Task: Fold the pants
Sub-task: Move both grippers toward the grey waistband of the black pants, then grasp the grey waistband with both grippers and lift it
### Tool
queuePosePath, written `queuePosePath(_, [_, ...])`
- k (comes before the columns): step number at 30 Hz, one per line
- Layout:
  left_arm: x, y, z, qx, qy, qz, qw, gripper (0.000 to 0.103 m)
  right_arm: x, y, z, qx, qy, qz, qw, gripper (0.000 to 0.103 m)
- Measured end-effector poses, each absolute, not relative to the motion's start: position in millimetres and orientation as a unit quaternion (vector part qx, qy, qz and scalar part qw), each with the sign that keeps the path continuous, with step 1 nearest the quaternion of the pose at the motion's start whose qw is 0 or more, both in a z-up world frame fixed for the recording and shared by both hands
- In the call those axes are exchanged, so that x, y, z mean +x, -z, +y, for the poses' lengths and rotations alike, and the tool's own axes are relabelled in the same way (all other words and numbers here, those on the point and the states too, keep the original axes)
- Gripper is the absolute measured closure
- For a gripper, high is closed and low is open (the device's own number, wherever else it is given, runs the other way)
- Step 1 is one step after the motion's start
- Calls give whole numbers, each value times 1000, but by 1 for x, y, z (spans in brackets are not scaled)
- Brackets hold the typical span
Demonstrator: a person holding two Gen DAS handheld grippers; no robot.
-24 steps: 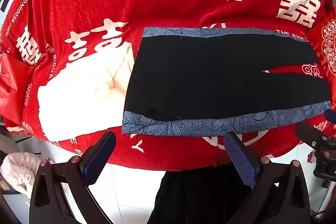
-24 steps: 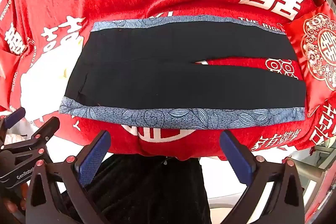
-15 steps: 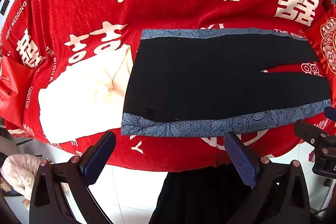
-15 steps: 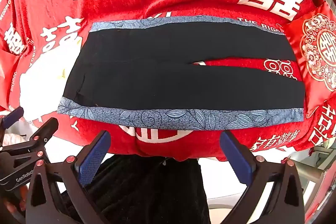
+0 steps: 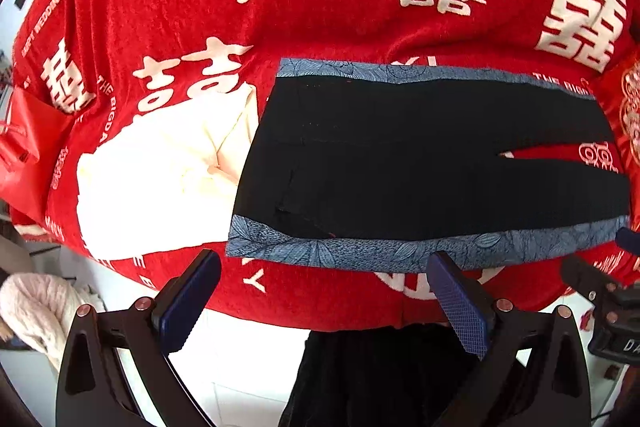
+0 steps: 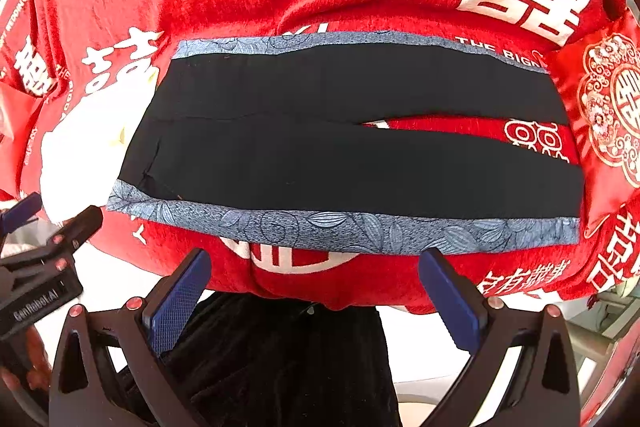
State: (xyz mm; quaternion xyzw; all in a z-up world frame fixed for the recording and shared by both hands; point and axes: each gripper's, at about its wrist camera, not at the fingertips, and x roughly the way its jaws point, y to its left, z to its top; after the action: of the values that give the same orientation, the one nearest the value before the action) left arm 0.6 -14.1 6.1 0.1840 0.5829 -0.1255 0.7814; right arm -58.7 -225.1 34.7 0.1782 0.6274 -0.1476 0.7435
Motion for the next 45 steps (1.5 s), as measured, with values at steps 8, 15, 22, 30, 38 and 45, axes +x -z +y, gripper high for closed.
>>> queuePosePath(8, [-11, 8, -24, 167, 97, 611, 768, 0, -66, -20, -242, 165, 128, 641, 739, 0])
queuePosePath(15, [-12, 26, -22, 173, 101, 619, 760, 0, -66, 0, -251, 177, 139, 645, 730, 0])
queuePosePath(22, [3, 54, -12, 167, 125, 617, 759, 0, -62, 30, -248, 193, 167, 644, 721, 0])
queuePosePath(30, [14, 85, -4, 163, 133, 621, 755, 0, -58, 63, -235, 199, 175, 648, 714, 0])
queuePosePath(38, [21, 109, -3, 156, 135, 624, 753, 0, -59, 84, -234, 201, 179, 644, 716, 0])
queuePosePath(45, [23, 118, 29, 74, 158, 618, 767, 0, -78, 91, -246, 315, 110, 577, 746, 0])
